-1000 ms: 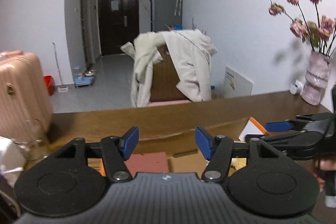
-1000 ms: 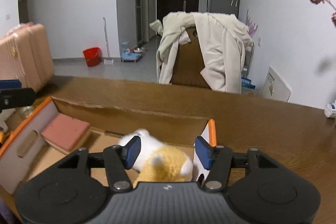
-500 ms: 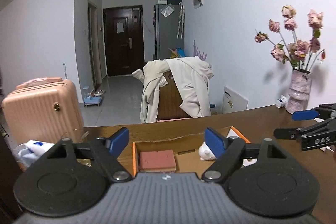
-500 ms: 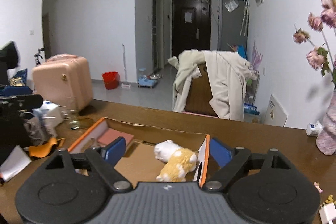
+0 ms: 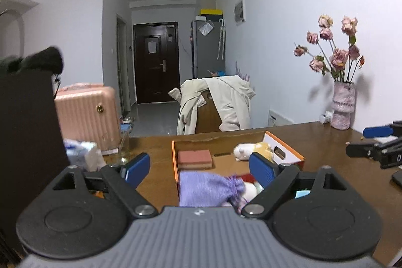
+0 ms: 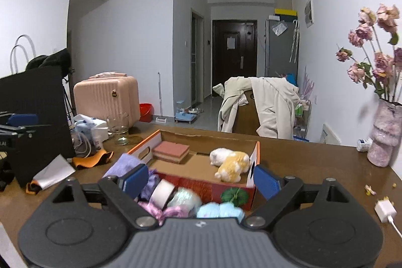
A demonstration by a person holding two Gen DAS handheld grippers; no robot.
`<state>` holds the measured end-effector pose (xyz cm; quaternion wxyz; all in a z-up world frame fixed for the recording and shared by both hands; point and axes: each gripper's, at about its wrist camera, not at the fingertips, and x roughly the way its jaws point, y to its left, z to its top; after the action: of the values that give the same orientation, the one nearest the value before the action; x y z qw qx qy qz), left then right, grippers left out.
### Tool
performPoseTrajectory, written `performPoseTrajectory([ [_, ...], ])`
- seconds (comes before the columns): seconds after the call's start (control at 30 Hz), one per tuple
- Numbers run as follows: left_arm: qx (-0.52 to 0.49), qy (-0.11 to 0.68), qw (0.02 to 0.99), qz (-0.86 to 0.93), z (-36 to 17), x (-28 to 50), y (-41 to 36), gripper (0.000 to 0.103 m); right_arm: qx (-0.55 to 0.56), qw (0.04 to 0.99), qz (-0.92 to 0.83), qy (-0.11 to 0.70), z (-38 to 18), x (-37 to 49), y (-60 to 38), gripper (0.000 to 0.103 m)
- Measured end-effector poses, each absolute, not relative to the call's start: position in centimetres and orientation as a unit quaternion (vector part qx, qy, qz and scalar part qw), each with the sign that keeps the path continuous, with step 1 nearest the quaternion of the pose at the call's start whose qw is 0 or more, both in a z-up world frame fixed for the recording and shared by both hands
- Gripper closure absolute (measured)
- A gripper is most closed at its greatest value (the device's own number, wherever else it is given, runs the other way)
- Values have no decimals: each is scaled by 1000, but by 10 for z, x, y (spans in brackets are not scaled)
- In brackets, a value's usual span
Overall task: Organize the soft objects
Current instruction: 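Open both grippers and withdraw them from the box, then reach both grippers to the purple drawstring bag and close on it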
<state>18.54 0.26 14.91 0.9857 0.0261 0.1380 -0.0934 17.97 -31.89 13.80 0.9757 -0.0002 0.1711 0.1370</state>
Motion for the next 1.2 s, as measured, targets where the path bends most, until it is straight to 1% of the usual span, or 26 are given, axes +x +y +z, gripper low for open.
performPoseTrajectory([
  [0.03,20,137,985,-98,144,174,4,14,-2,976,138,167,134,167,-315,12],
  [0.13,2,134,985,-107,129,144,9,11,-6,978,142,154,122,131,-305,2],
  [0.23,-10,130,985,-109,114,114,11,8,-1,978,143,150,110,97,-293,2],
  [0.37,-16,151,983,-106,94,92,17,7,2,980,139,143,92,61,-282,2],
  [0.57,-23,182,978,-102,76,88,28,7,15,979,132,157,83,50,-280,2],
  [0.77,-39,192,975,-101,73,111,32,7,23,977,142,161,82,70,-272,2],
  [1.0,-54,216,970,-97,60,173,43,8,49,970,151,182,71,129,-258,2],
  [1.07,-57,219,969,-100,59,197,46,10,59,966,161,193,70,155,-251,7],
  [1.17,-62,214,969,-110,57,240,52,17,64,963,171,199,68,197,-237,14],
  [1.2,-66,218,967,-112,56,254,54,22,66,962,173,199,68,210,-232,16],
])
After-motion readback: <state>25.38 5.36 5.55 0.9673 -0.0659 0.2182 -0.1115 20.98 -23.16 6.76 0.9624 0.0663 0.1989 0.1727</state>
